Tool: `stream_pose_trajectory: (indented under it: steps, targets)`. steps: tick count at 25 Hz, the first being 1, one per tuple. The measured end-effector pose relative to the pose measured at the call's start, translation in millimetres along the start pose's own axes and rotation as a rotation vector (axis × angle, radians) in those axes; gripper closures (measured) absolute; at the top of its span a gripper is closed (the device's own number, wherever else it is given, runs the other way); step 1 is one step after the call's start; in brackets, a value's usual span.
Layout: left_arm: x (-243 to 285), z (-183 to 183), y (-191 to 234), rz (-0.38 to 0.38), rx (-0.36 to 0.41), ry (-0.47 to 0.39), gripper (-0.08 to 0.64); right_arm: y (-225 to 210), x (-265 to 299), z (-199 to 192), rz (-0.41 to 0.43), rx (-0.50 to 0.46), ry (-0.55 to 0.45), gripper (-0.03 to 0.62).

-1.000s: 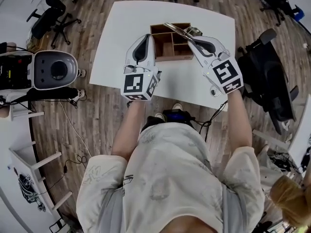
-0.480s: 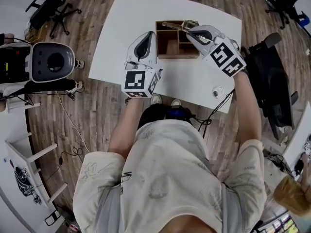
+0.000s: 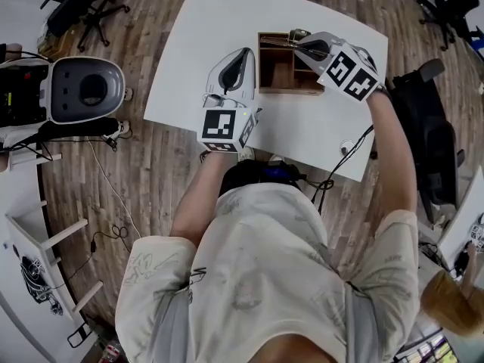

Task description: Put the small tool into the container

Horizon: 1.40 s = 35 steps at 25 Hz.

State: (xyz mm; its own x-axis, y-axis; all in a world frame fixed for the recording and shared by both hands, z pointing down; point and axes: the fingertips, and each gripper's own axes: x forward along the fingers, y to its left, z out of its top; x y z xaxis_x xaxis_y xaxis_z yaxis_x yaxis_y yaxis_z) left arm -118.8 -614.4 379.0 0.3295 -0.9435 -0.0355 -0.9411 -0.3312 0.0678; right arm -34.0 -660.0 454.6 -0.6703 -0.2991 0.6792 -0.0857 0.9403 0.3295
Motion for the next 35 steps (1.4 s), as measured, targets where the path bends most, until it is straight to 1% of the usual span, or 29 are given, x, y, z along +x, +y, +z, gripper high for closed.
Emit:
stream_pose_trajectory:
  steps: [6,16,26,35]
  targets:
    - [13.8,-5.2,17.9,0.000,-0.004,0.006,0.561,-13.5,29.2,-8.4,0.038,-0.007,0.041,0.583]
    - [47.0,-15.8,28.0,0.004,-0.005,0.023,0.561,-43.4,57.4,-28.8,0.072,0.001,0.083,0.582]
    - [69.0,-26.5,25.2,0.004,0.006,0.026,0.561,-48.8,82.0,-55.2,0.132,-0.011,0.140,0.583]
    - [81.7,-22.4,29.4,0.001,0.005,0.029,0.561,-57.0,95.4,-58.9,0.184,-0.014,0.200,0.581]
